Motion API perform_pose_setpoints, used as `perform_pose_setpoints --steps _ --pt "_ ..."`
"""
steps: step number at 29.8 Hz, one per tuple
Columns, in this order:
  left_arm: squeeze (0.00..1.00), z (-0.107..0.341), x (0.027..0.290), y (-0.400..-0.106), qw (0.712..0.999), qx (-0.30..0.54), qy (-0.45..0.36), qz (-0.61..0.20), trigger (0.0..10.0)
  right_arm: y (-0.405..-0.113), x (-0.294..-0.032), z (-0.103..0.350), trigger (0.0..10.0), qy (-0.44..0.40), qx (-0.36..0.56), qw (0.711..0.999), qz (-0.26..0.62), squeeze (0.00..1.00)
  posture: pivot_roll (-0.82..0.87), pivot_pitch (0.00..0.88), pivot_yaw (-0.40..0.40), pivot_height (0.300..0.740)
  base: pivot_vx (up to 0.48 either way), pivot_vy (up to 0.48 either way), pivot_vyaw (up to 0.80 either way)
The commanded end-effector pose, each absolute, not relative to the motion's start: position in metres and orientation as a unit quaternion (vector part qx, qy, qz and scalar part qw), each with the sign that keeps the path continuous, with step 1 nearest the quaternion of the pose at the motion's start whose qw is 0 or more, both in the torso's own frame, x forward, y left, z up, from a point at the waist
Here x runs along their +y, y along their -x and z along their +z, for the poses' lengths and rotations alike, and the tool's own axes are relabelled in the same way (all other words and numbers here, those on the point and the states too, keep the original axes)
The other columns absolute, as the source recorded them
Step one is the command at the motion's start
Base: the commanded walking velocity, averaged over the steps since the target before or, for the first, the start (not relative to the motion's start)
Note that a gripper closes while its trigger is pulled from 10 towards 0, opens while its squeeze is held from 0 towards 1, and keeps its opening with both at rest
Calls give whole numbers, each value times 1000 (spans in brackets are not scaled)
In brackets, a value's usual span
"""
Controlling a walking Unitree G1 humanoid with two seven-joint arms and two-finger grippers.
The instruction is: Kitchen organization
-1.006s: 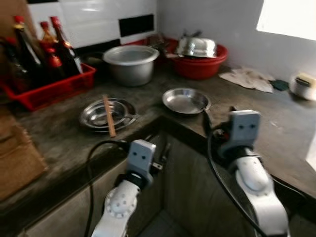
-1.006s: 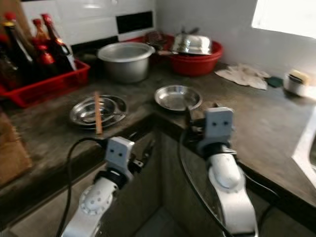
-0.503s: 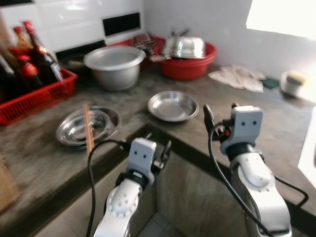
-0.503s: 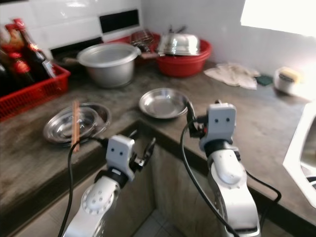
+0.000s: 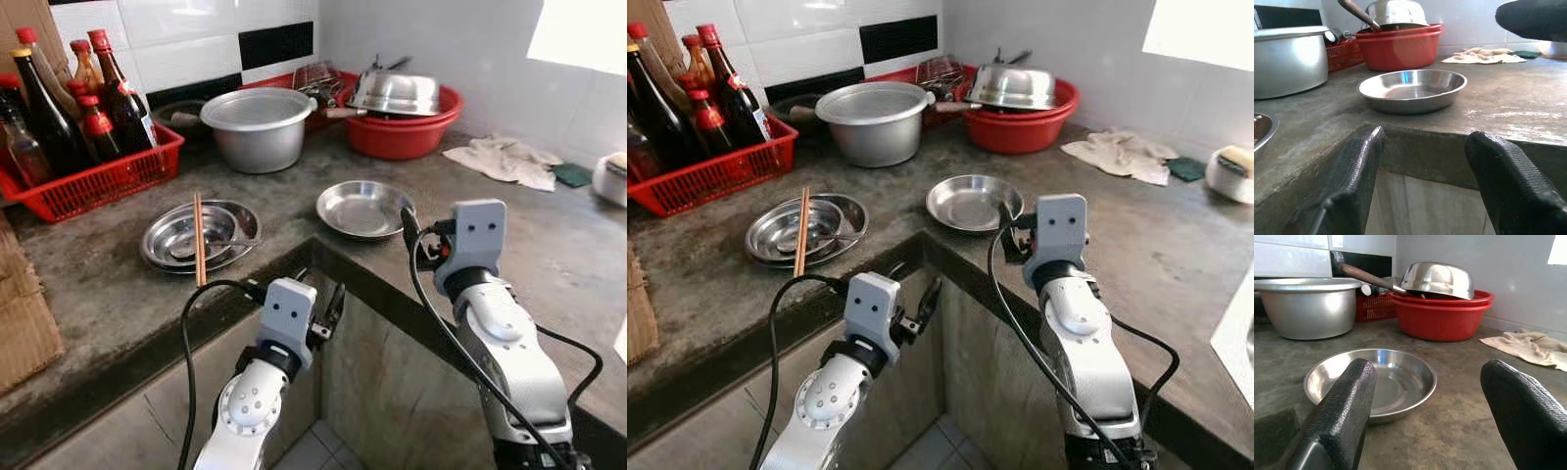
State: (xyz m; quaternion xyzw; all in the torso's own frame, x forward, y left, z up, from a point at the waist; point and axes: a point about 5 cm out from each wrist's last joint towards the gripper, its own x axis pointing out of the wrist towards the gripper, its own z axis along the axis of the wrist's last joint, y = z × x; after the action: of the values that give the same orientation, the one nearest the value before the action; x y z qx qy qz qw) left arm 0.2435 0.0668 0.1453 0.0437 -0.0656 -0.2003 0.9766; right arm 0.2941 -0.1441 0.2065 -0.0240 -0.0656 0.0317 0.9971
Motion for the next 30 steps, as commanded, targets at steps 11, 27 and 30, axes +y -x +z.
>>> perform_pose_setpoints --steps 11,27,30 --pt "0 141 74 -243 981 -58 -51 -176 10000 -302 -134 195 10000 21 -28 998 49 0 120 0 -41 740 0 0 0" --pt "0 142 67 -237 977 -58 -41 -200 10000 -375 -153 204 10000 -16 109 994 -5 0 136 2 -67 740 0 0 0" --pt "0 143 60 -231 972 -63 -29 -224 10000 -384 -153 208 10000 -31 119 992 -6 0 136 10 -73 740 0 0 0"
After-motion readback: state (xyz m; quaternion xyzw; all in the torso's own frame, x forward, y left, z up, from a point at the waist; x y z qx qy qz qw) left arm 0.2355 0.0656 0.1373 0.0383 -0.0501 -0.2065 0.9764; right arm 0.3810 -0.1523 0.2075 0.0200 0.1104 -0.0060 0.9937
